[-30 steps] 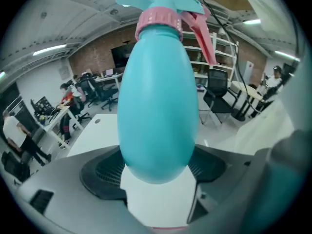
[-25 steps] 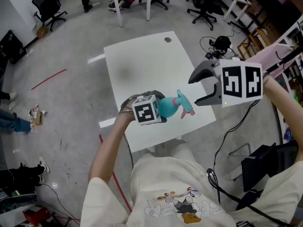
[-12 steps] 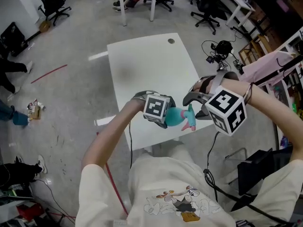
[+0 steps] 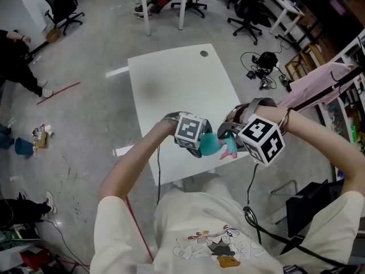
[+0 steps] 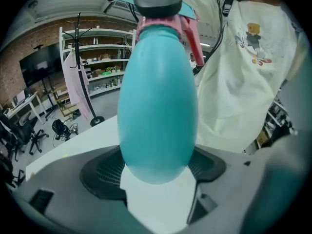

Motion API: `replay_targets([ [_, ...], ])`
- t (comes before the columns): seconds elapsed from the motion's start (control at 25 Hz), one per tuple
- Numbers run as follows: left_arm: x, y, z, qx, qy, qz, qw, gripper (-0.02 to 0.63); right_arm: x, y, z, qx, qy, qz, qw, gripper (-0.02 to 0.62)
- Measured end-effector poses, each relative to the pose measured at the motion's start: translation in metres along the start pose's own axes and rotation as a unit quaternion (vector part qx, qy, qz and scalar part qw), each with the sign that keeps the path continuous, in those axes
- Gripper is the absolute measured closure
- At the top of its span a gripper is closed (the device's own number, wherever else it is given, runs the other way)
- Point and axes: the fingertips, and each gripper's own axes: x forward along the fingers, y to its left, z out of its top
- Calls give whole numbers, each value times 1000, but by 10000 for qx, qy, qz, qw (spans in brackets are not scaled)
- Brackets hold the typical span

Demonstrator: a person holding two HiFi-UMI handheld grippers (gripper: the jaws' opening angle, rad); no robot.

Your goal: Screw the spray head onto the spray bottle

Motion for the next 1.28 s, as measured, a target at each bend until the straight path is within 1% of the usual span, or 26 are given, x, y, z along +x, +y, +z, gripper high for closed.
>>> replay_targets([
  [0.04,0,0,0,18,18,2,10000,204,0,-1,0,3,8,-21,10000,386],
  [0.12,1,2,0,53,32,15,10000,204,0,-4,-2,18,28,-75,10000,437],
  [0.24,2,5,1,94,40,27,9999,204,0,-4,-5,26,49,-64,10000,460],
  [0.68,-2,5,2,84,39,108,9999,204,6,-8,-4,108,80,80,9999,460],
  [0.76,0,6,2,3,48,142,9999,204,7,-7,-7,251,92,114,9996,460],
  [0.88,2,8,1,-239,39,210,9995,204,7,-11,-10,772,24,189,9968,462],
  [0.96,-1,12,1,-425,72,434,9981,204,7,-15,-14,1172,-18,209,9929,462],
  [1.04,-3,20,-1,-680,154,754,9947,204,8,-19,-19,1629,-42,211,9864,463],
  [1.08,-4,24,-2,-830,201,925,9920,204,7,-21,-23,1896,-59,224,9816,463],
  [1.16,-6,33,-4,-1129,215,1253,9854,204,6,-24,-30,2495,-147,271,9679,463],
  [1.28,-11,46,-2,-1596,82,1806,9705,204,2,-30,-40,3433,-335,322,9381,463],
])
